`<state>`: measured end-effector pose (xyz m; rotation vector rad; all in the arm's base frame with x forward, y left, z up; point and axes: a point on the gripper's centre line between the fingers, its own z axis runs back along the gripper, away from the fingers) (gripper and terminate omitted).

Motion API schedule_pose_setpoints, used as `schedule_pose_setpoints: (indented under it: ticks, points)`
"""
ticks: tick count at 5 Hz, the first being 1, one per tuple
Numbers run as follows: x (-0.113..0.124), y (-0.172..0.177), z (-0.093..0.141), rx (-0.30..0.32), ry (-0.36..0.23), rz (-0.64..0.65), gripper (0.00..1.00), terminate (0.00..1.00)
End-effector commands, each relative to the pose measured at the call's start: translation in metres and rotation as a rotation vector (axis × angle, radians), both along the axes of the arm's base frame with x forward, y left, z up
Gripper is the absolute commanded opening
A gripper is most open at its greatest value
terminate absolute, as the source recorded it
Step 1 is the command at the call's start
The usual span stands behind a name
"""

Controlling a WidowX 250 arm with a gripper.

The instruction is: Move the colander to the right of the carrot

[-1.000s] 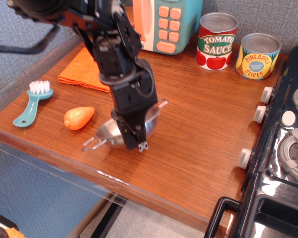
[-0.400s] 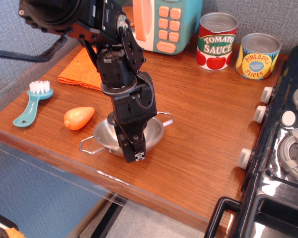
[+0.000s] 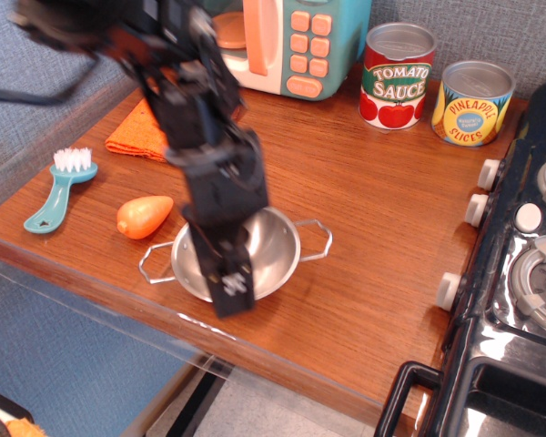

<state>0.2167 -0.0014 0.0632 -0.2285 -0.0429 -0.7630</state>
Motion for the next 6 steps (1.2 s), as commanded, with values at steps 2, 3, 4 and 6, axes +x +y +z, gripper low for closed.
schedule_pose_setpoints:
  ticks: [2, 3, 4, 6]
  points:
    - [0.011, 0.091, 0.033, 0.158, -0.089, 0.541, 1.0, 0.0]
    - [0.016, 0.105, 0.03, 0.206, -0.098, 0.584, 1.0, 0.0]
    - [0.017, 0.114, 0.028, 0.22, -0.093, 0.601, 1.0, 0.0]
    - [0.017, 0.114, 0.028, 0.22, -0.093, 0.601, 1.0, 1.0]
